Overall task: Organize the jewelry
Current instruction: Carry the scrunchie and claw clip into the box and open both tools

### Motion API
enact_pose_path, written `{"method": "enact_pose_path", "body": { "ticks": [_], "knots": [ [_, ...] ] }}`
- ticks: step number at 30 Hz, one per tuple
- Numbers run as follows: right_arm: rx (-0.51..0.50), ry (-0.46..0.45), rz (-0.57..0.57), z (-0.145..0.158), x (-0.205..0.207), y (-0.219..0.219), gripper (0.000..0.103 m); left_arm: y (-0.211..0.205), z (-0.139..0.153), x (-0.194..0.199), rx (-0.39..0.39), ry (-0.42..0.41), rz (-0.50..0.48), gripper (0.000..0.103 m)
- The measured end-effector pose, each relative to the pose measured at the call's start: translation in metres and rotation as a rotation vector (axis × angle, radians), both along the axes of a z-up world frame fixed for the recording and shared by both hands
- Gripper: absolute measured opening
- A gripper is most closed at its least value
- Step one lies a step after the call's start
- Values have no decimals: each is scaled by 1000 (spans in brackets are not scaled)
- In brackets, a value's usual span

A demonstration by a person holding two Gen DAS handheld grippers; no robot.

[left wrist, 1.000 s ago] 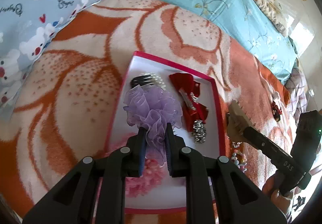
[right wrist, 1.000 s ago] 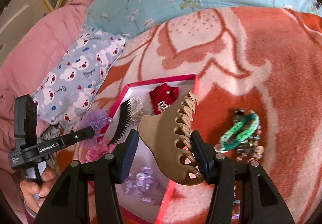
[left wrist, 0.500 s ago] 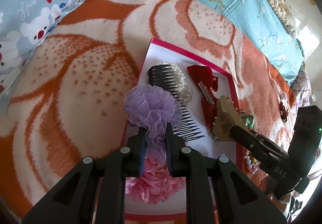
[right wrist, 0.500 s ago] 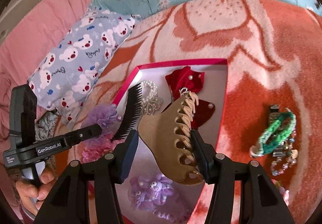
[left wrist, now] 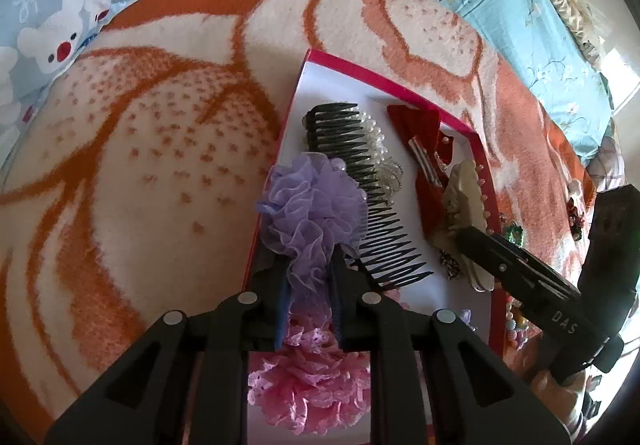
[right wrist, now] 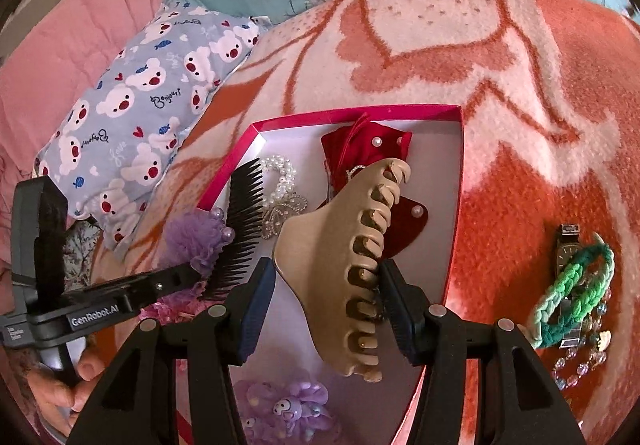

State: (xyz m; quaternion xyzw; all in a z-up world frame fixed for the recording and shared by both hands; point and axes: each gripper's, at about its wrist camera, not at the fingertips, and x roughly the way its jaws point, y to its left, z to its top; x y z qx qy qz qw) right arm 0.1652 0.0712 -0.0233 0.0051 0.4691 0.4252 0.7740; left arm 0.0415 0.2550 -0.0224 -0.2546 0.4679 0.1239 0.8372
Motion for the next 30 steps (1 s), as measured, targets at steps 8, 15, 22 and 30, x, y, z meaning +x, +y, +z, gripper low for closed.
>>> {"method": "enact_pose_path", "body": {
  "ticks": [8, 15, 22, 30],
  "knots": [
    [-4, 10, 9, 0, -1, 2, 56, -2, -2, 1, 3, 9, -5, 20],
    [-6, 11, 10, 0, 0, 2, 56, -4, -3, 0, 3, 13, -8, 23],
    [-7, 22, 8, 0, -2, -1, 56, -11, 0, -2, 4, 15, -24, 35],
    [-1, 30, 4, 3, -5, -7, 60, -18, 12, -7, 62, 11, -20, 52]
  ]
}}
